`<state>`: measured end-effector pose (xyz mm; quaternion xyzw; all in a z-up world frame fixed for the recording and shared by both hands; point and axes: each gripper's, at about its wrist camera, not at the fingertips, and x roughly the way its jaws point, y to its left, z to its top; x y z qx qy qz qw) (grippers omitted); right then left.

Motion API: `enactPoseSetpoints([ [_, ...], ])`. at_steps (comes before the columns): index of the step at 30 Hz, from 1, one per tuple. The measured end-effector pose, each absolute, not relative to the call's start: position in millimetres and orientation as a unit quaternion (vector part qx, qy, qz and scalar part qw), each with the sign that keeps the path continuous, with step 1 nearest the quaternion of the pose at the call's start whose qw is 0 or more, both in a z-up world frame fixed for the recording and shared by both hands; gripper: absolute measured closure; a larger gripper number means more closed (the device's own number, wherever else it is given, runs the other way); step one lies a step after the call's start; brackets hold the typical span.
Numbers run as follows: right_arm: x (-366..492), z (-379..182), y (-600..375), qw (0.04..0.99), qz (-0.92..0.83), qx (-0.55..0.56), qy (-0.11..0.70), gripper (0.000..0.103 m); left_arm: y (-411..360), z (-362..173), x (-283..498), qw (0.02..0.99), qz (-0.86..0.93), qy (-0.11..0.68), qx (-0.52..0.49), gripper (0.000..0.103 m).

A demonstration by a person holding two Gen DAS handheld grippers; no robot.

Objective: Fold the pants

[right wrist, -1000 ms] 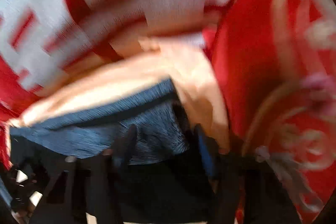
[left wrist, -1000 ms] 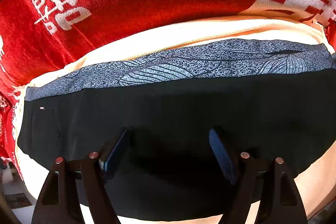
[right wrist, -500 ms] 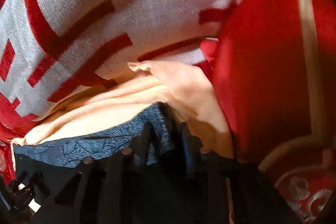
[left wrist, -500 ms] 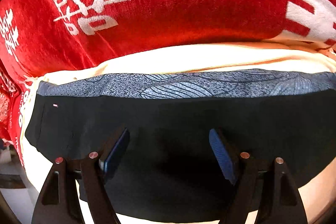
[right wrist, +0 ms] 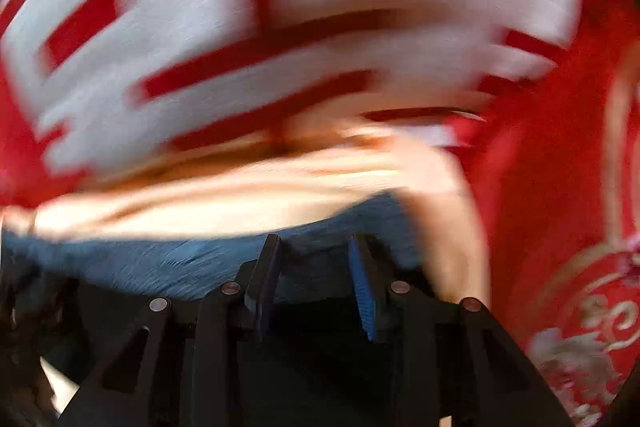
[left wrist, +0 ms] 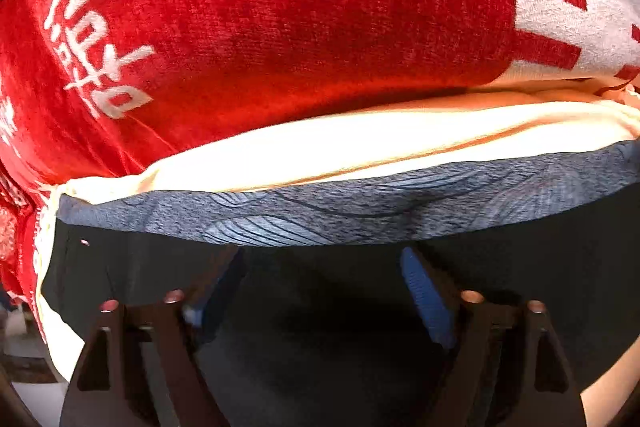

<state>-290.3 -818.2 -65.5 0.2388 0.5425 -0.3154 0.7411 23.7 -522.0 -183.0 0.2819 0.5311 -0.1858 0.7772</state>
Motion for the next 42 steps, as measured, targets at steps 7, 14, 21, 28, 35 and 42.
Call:
enactPoseSetpoints([
  [7,-336,-56,-842,0.743,-0.348,0.231,0.523,0.045,-515,-186,27,0.780,-0.180,0.540,0.259,0.013],
  [14,-331,-75,-873,0.714,-0.327,0.288,0.549,0.085,-515,-185,30,0.779,-0.181,0.542,0.259,0.009],
  [21,-349,-45,-864,0.734,-0.381,0.223,0.515,0.093,-514,-188,28,0.786,-0.175,0.527,0.271,0.005],
  [28,-360,-14,-853,0.768,-0.341,0.231,0.491,0.086,-516,-161,25,0.789,-0.202,0.518,0.262,0.005],
  [35,-308,-77,-820,0.739,-0.271,0.258,0.560,0.078,-534,-185,24,0.780,-0.187,0.537,0.262,0.005],
  [42,-315,-63,-842,0.741,-0.329,0.284,0.511,0.065,-533,-174,35,0.782,-0.181,0.541,0.252,0.005],
])
